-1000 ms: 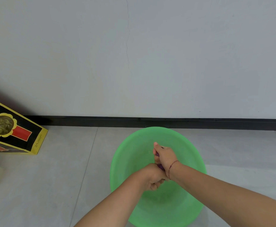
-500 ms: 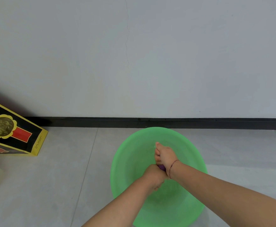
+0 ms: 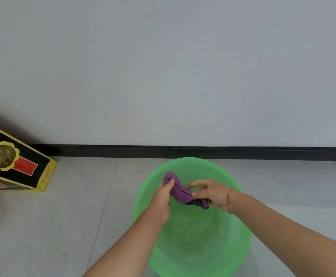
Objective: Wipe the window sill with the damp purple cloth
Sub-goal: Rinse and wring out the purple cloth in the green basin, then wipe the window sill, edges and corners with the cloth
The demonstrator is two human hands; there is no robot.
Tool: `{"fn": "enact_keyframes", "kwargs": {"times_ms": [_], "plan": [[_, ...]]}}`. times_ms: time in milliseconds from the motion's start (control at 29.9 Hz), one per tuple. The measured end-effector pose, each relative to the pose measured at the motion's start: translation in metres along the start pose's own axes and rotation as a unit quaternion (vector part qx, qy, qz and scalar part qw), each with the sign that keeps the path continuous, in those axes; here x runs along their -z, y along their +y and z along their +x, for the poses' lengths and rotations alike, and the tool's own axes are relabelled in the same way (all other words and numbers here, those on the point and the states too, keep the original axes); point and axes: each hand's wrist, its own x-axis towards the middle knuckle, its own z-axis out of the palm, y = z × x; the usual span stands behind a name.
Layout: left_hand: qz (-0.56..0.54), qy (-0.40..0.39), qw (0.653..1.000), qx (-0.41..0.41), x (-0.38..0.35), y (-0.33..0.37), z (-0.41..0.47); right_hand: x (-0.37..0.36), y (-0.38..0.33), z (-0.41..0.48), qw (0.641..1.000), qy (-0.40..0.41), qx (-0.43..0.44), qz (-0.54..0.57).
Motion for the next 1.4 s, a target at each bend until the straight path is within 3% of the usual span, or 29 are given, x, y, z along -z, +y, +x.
{"fn": "enact_keyframes", "kwargs": {"times_ms": [67, 167, 234, 301, 367, 501, 668, 768, 835, 935, 1002, 1169, 1269, 1403], "plan": [[-0.022, 0.013, 1.0, -0.011, 0.0, 0.006, 0.0, 0.003, -0.001, -0.003, 0.997, -0.062, -0.003, -0.054], [-0.138, -0.061, 0.989, 0.004, -0.004, 0.017, -0.007, 0.002, -0.011, -0.007, 0.99, -0.066, 0.019, -0.121], [-0.198, -0.113, 0.973, 0.021, -0.008, 0.025, -0.01, 0.003, -0.019, -0.006, 0.996, -0.024, 0.058, -0.064], [-0.221, -0.149, 0.963, 0.03, -0.012, 0.031, -0.013, 0.006, -0.026, -0.004, 0.995, -0.038, 0.092, 0.011], [-0.204, -0.178, 0.962, 0.035, -0.016, 0.038, -0.017, 0.006, -0.032, -0.006, 0.994, -0.032, 0.108, 0.009], [-0.031, -0.172, 0.984, -0.041, -0.02, 0.055, -0.024, 0.004, -0.055, -0.018, 0.99, 0.057, 0.125, 0.021], [-0.015, -0.15, 0.986, -0.075, -0.033, 0.111, -0.058, 0.006, -0.119, -0.062, 0.972, -0.007, 0.153, 0.18], [-0.046, -0.159, 0.985, -0.056, -0.044, 0.154, -0.096, -0.002, -0.159, -0.101, 0.98, 0.06, 0.168, 0.093], [0.009, -0.174, 0.983, -0.064, -0.05, 0.179, -0.125, -0.008, -0.182, -0.13, 0.978, 0.125, 0.159, 0.043], [0.013, -0.194, 0.978, -0.076, -0.058, 0.208, -0.171, -0.015, -0.216, -0.177, 0.979, 0.157, 0.121, 0.04], [0.007, -0.172, 0.981, -0.084, -0.061, 0.224, -0.2, -0.017, -0.236, -0.21, 0.98, 0.157, 0.121, 0.035], [0.094, -0.035, 0.989, -0.11, -0.073, 0.27, -0.282, -0.017, -0.286, -0.295, 0.985, 0.114, 0.132, 0.006], [0.162, 0.005, 0.972, -0.171, -0.084, 0.302, -0.331, -0.019, -0.321, -0.341, 0.974, 0.182, 0.134, 0.0], [0.195, 0.031, 0.943, -0.269, -0.11, 0.351, -0.382, -0.005, -0.38, -0.385, 0.934, 0.279, 0.221, -0.022]]}}
